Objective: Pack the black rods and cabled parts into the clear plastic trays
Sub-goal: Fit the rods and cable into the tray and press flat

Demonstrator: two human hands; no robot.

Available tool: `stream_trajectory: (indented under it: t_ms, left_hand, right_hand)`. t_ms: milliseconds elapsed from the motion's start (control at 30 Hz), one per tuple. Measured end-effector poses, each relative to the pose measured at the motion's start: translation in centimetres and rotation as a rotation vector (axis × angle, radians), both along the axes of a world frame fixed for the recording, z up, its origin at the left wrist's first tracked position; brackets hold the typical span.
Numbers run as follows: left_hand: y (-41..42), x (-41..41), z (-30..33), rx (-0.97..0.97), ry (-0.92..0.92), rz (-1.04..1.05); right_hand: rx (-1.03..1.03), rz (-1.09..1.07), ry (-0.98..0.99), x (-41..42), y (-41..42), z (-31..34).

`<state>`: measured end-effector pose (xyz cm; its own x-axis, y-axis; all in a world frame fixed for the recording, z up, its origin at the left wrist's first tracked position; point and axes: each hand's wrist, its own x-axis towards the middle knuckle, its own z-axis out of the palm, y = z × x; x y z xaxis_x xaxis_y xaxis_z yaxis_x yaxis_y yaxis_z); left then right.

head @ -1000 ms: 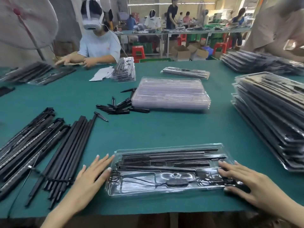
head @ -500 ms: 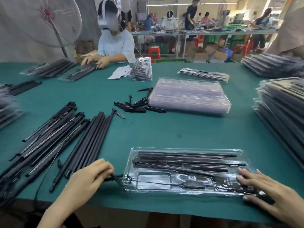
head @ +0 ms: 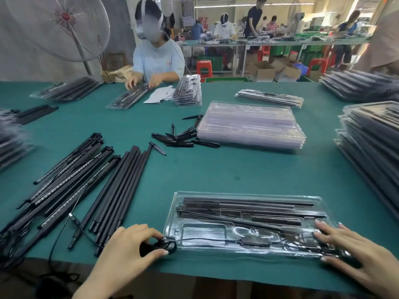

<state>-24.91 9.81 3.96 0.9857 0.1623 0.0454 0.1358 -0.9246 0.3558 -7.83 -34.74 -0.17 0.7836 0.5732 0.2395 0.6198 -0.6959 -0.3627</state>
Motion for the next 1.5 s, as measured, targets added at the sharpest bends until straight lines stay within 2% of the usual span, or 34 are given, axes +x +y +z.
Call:
stream_trajectory:
  t_ms: [100, 267, 367, 500, 667, 867, 1033, 1133, 1233, 1333, 1400, 1500]
  left_hand:
    - [-0.8, -0.2, -0.5, -0.057, -0.108, 0.103]
    - [-1.6, 0.9, -1.6, -0.352, -0.068, 0.413]
    - [-2.0, 2.2, -1.9, -0.388, -0.029, 0.491]
    - [-2.2, 3.1, -1.7, -0.253, 0.018, 0.535]
    - [-2.4, 2.2, -1.1, -0.276, 0.008, 0.449]
    - [-2.7, 1.1, -0.5, -0.201, -0.050, 0.458]
    - [-3.8, 1.1, -0.4, 0.038, -0.063, 0.506]
    - [-3.5, 1.9, -0.3, -0.038, -0.107, 0.517]
    - [-3.3, 2.5, -0.2, -0.155, -0.112, 0.401]
    - [-2.9, 2.1, -0.3, -0.396, -0.234, 0.322]
    - [-2.4, 1.5, -0.7, -0.396, -0.306, 0.306]
    - [-2.1, 1.1, -1.5, -0.528, -0.273, 0.223]
  right_hand:
    - [0.005, -0.008, -0.001, -0.1, 0.1, 0.3]
    - [-0.001, -0.008, 0.009, -0.1, 0.2, 0.6]
    - [0.000, -0.009, 0.019, -0.2, 0.2, 0.7]
    - [0.010, -0.012, 0.027, -0.2, 0.3, 0.8]
    - [0.009, -0.008, 0.031, -0.2, 0.2, 0.9]
    - [0.001, 0.004, 0.025, -0.1, 0.3, 1.1]
    - [0.007, 0.009, 0.078, 0.2, -0.3, 0.2]
    - [0.001, 0.016, 0.075, 0.3, -0.4, 0.0]
    - [0.000, 0.015, 0.091, 0.4, -0.5, -0.1]
    - [0.001, 0.022, 0.078, 0.3, -0.4, -0.2]
    - [0.018, 0.011, 0.079, 0.4, -0.4, -0.2]
    - [0.028, 0.015, 0.068, 0.5, -0.4, -0.3]
